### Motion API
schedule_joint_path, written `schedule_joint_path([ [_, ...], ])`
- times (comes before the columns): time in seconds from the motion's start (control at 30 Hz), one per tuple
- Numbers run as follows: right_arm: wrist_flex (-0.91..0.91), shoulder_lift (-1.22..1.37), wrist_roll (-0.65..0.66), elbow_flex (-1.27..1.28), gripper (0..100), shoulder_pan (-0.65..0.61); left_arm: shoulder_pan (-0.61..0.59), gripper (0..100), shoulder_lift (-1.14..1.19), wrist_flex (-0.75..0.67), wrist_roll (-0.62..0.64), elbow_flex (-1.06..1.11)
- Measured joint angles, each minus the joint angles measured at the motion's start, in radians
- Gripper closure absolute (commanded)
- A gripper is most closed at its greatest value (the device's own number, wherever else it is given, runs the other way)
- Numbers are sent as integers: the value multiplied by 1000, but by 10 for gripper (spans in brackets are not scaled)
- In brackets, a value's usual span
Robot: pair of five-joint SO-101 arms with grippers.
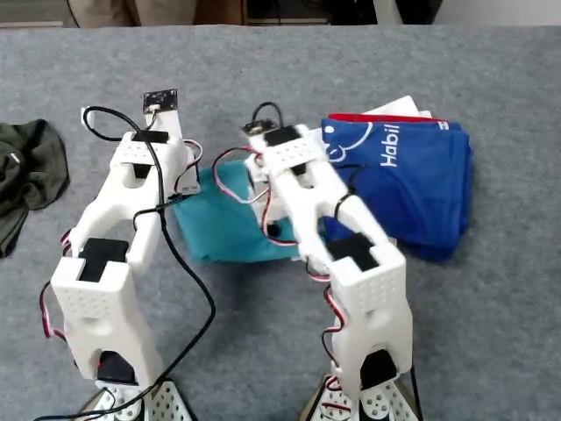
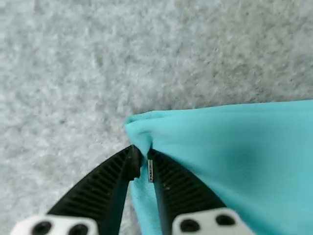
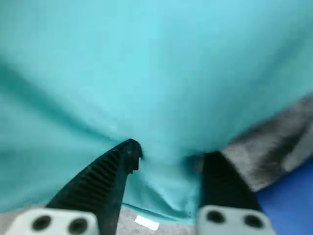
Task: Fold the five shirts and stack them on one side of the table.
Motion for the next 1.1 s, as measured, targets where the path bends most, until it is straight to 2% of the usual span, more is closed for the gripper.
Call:
schedule_joint_path([
  [0.23, -2, 11, 3, -14, 998, 34, 3, 982, 58, 9, 2, -60],
  [0.5, 49, -23, 3, -40, 998, 35, 5, 983, 80, 135, 2, -198],
  [0.77, 166, -216, 3, -100, 998, 37, 11, 983, 81, 354, -2, -476],
  [1.1, 192, -489, 3, -103, 998, 38, 9, 983, 83, 600, -2, -904],
])
